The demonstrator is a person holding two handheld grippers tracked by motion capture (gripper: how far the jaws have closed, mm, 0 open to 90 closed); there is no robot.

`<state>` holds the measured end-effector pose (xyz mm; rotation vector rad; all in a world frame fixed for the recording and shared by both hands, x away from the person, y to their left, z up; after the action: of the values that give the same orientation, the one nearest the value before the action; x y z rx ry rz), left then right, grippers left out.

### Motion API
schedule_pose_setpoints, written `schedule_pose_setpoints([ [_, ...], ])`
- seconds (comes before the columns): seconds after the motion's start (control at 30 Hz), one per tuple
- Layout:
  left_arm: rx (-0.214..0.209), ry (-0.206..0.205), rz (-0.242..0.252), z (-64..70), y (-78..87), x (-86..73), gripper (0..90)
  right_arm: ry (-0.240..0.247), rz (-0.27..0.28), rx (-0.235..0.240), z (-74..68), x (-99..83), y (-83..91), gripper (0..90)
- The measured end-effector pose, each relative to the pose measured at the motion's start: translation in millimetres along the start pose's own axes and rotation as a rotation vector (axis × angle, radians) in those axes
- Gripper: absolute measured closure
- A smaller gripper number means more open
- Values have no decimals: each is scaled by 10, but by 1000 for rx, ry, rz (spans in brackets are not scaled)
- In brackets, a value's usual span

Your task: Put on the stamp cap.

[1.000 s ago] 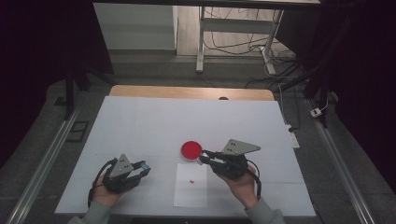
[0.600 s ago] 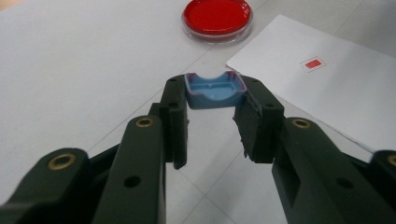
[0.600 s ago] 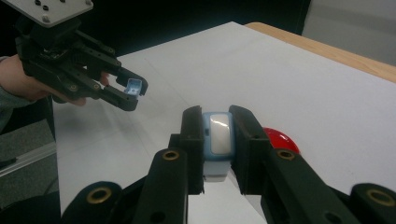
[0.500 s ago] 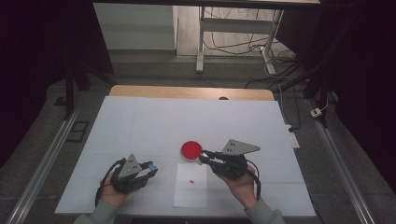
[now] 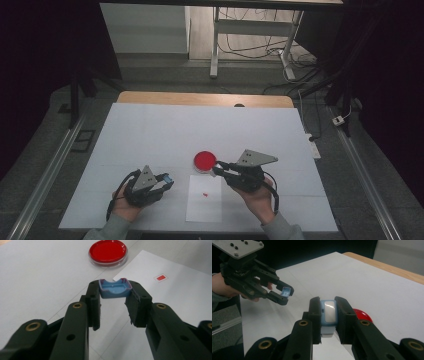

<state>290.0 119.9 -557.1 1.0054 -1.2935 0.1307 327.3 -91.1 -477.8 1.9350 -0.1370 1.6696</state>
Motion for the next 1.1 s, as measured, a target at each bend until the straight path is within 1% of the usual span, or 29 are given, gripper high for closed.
schedule_pose_setpoints([
  [0.2, -8, -5, 1, 32, -53, 41, 652, -3, 0, 2, -9, -1, -5, 753],
  [0.5, -18, -26, 0, 81, -148, 106, 652, -3, 3, -4, -12, 7, -4, 753],
  [0.67, -22, -29, -2, 103, -187, 137, 652, -12, 8, -6, -4, 16, 7, 752],
  [0.83, -37, -29, 4, 126, -249, 221, 652, -16, 18, -10, 5, 34, 22, 752],
  [1.1, -60, -53, 12, 230, -385, 356, 652, -21, 21, -10, 1, 43, 28, 752],
])
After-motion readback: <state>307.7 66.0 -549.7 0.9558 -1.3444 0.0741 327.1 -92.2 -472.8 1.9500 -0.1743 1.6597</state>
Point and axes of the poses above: each handheld gripper's, and its own axes: y roughly backward along the jaws, x roughly out of its top, z roughly to its right, the point moved 8 cm from there along -y, roughly forward along the jaws, and after that the axes turned 4 degrees about z, right-handed, at the moved point
